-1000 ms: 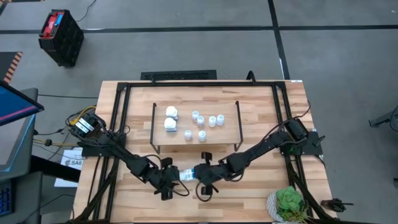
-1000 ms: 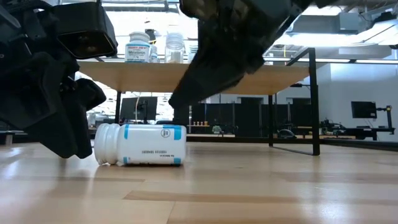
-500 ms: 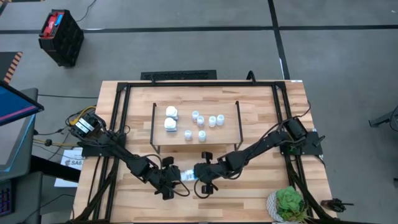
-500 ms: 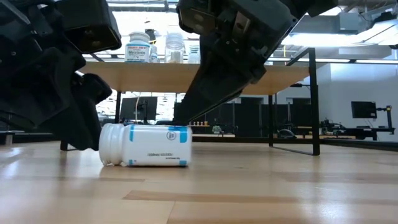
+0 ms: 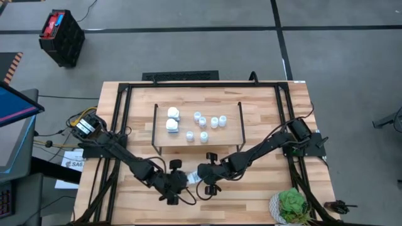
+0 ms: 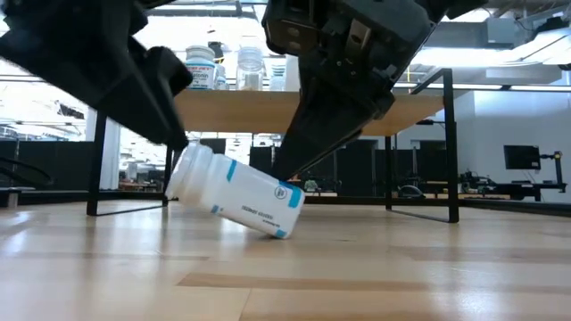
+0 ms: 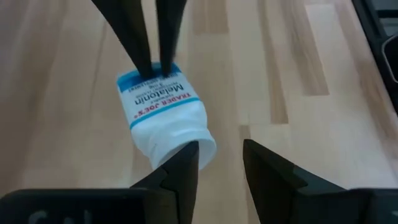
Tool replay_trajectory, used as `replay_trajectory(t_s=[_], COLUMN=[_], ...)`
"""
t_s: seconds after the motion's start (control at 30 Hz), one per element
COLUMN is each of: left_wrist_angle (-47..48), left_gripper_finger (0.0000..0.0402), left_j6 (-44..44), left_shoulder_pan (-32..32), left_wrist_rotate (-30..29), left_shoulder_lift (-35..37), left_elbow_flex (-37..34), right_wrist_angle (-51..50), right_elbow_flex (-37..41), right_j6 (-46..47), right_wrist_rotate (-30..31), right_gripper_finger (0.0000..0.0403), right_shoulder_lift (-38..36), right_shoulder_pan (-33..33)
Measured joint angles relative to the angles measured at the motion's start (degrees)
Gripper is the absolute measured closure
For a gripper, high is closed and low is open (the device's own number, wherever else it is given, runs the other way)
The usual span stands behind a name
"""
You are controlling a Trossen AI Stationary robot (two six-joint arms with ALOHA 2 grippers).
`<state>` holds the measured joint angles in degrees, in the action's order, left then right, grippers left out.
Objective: Pick and place medicine bottles onto shelf by color
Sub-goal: Put the white blue pill bottle on the shelf
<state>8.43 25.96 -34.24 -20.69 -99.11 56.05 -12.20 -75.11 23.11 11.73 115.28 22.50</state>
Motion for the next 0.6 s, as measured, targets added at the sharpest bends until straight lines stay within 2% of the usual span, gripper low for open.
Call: replay_trajectory(t_s=[0.17, 0.47, 0.6], left_wrist_angle=[3.73, 3.36, 0.11], left_gripper_finger=[0.0282, 0.0282, 0.0282], left_j6=[-0.33, -2.49, -5.45], left_shoulder_pan=[0.99, 3.76, 4.75], left_wrist_rotate=[-0.26, 2.07, 3.87], left_shoulder_lift=[0.04, 0.28, 0.23], left_elbow_flex=[2.44, 2.56, 2.56], right_wrist_angle=[-0.30, -0.67, -1.38], right_elbow_flex=[0.02, 0.14, 0.24], right_j6=[0.59, 0.58, 0.44], right_wrist_rotate=[-0.99, -1.17, -1.27], right_gripper_finger=[0.0317, 0.0317, 0.0317], right_shoulder_lift=[0.00, 0.07, 0.13], right_shoulder_pan=[-0.01, -0.04, -0.04])
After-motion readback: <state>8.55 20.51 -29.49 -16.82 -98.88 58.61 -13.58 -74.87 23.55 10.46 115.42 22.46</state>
